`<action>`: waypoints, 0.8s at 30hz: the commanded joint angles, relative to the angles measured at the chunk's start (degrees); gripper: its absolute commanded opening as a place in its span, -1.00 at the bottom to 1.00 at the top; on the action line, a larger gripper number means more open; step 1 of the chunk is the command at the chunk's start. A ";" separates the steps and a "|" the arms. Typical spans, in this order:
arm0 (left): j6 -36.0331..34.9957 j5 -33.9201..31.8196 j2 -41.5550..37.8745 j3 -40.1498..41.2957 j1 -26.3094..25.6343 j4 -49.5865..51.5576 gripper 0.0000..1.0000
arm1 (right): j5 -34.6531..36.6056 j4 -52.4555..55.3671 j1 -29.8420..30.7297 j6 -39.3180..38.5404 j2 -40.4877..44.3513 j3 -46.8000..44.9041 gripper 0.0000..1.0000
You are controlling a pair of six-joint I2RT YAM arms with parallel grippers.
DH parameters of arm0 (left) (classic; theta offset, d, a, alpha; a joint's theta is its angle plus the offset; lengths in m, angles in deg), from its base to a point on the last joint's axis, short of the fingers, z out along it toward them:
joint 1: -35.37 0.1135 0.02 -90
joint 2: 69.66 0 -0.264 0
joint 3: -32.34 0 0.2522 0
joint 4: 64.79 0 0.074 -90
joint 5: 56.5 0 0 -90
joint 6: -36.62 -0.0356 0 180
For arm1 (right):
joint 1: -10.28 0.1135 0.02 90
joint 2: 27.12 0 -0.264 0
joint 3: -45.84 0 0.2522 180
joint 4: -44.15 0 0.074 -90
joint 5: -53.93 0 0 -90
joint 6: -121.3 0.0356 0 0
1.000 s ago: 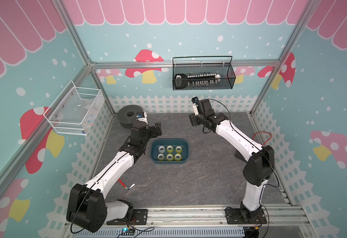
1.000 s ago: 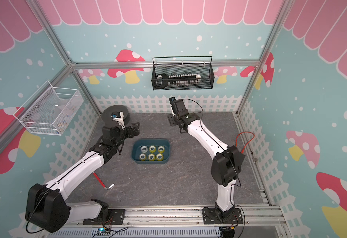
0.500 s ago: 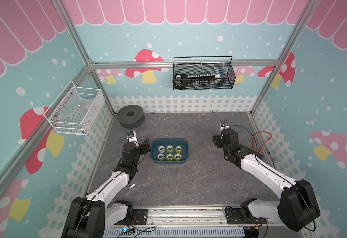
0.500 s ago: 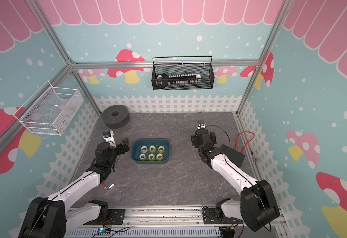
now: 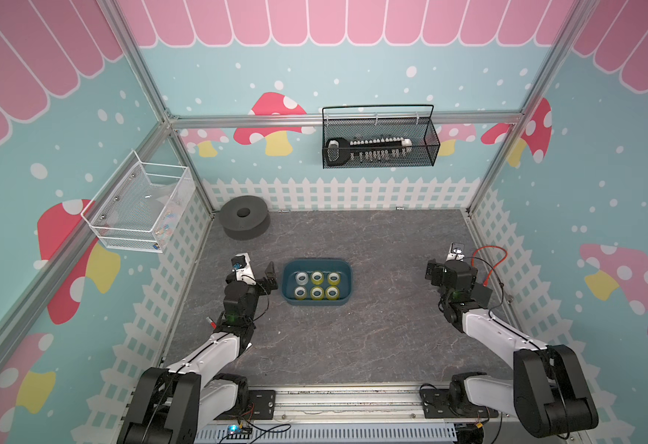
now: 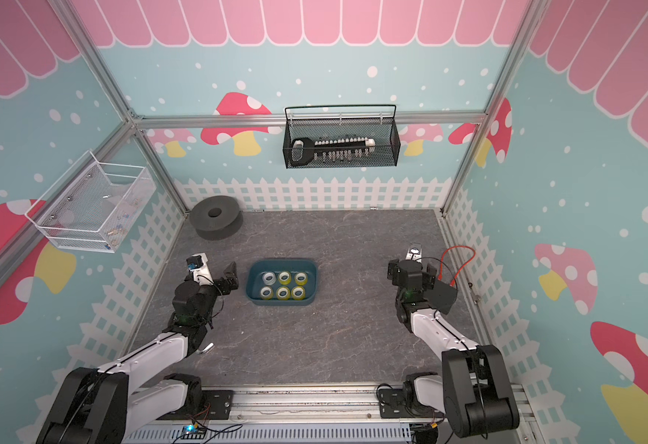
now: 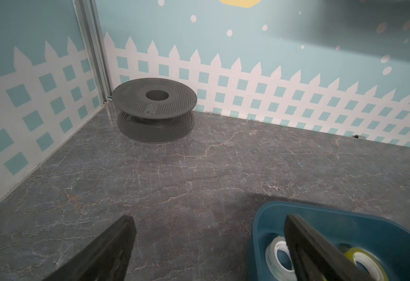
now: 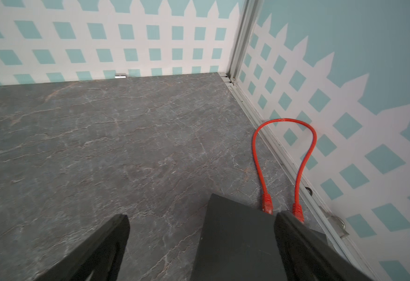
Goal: Put the transparent tape into the storage box
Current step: Reset both arms
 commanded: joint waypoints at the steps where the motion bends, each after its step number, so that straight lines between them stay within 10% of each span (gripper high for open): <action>1: -1.27 0.29 1.46 1.52 0.97 -5.61 0.98 | -1.43 -12.11 -2.04 -2.22 -3.71 -3.14 0.98; 24: -3.77 9.54 21.56 6.02 6.09 -38.54 0.98 | -17.21 -45.38 -4.09 -11.08 -12.91 -14.77 0.98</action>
